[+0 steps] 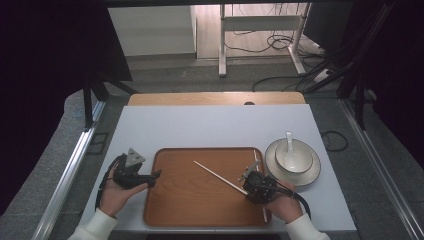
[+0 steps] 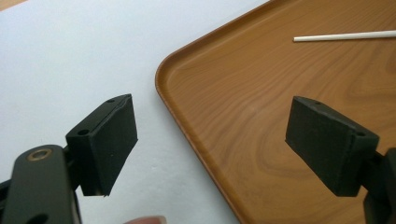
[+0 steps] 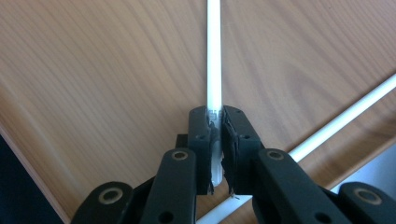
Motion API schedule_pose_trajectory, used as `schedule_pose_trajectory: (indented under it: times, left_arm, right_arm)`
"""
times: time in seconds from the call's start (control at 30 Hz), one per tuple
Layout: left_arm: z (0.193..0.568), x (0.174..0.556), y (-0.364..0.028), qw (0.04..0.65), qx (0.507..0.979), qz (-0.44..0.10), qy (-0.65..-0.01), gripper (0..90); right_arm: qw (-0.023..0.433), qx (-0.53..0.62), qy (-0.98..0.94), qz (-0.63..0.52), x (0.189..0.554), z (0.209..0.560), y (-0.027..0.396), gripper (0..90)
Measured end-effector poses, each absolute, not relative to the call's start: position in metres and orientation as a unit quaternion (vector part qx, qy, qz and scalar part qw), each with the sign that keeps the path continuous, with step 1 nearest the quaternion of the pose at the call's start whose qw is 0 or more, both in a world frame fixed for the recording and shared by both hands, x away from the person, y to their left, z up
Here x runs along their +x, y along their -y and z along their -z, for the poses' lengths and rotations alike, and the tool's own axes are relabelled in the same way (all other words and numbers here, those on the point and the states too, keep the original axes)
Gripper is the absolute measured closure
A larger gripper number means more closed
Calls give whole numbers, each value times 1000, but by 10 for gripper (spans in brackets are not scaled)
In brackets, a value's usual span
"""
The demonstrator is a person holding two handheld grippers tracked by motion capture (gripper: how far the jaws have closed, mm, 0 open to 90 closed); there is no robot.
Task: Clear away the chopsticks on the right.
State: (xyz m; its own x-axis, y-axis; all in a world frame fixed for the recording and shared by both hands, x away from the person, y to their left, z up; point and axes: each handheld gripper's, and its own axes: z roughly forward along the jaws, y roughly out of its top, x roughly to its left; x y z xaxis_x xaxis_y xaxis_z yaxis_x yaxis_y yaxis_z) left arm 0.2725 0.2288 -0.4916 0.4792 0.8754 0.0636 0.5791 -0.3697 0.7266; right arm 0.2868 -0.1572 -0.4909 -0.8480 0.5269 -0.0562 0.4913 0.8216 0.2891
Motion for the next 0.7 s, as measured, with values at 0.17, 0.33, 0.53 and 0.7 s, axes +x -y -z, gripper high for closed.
schedule_pose_trajectory:
  times: [0.17, 0.33, 0.53, 0.7]
  left_arm:
    - [491, 272, -229, 328, 794, -228, -458, 162]
    - [492, 273, -228, 325, 797, -228, -456, 162]
    - [490, 273, -230, 331, 790, -231, -461, 162]
    - [492, 273, -232, 331, 790, -230, -462, 162]
  right_arm:
    - [68, 262, -953, -135, 286, 490, 157, 685]
    - [90, 254, -946, -183, 284, 476, 152, 492]
    - [104, 253, -932, -239, 287, 462, 135, 372]
    - [96, 257, -925, -263, 304, 461, 110, 359]
